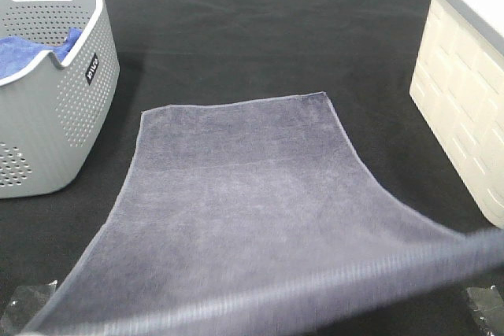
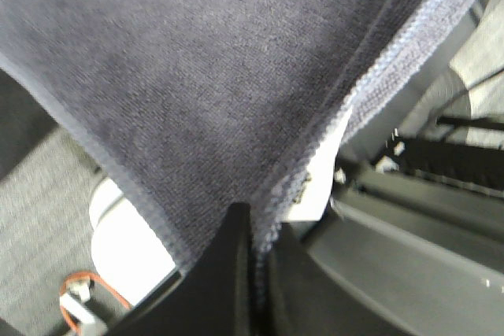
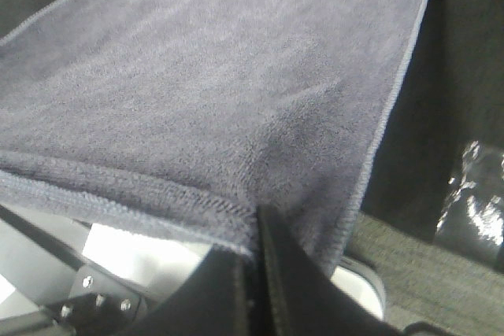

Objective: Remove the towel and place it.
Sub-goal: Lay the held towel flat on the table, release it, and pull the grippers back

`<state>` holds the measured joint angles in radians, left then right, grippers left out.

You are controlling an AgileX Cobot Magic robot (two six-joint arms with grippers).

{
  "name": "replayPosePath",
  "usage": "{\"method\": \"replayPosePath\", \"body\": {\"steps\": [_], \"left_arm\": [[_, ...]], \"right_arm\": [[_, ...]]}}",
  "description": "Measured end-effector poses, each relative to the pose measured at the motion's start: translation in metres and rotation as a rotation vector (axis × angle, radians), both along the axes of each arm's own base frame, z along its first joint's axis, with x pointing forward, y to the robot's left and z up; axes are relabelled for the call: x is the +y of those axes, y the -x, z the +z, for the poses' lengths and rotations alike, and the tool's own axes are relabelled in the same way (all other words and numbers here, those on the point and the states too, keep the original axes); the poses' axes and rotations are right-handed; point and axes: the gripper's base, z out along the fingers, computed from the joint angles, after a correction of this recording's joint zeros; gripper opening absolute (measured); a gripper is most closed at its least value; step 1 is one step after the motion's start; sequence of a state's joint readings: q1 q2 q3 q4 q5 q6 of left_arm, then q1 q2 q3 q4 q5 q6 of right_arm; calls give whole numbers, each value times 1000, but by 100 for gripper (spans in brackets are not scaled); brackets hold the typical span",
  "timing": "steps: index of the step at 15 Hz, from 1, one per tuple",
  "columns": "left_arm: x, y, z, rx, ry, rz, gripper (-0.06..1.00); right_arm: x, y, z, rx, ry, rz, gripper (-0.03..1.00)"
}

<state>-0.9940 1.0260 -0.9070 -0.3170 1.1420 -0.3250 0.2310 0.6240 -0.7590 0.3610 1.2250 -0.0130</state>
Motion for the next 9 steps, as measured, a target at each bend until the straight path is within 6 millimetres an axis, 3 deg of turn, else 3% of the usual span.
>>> {"method": "replayPosePath", "body": {"steps": [4,9], "left_arm": [[0,12,-18,72,-50,2,0],[-5,10,-50,131,-127,26,0]], "right_arm": [[2,9,-35,113,-19,6,2],[3,-1,-49,214,17,3,2]]}}
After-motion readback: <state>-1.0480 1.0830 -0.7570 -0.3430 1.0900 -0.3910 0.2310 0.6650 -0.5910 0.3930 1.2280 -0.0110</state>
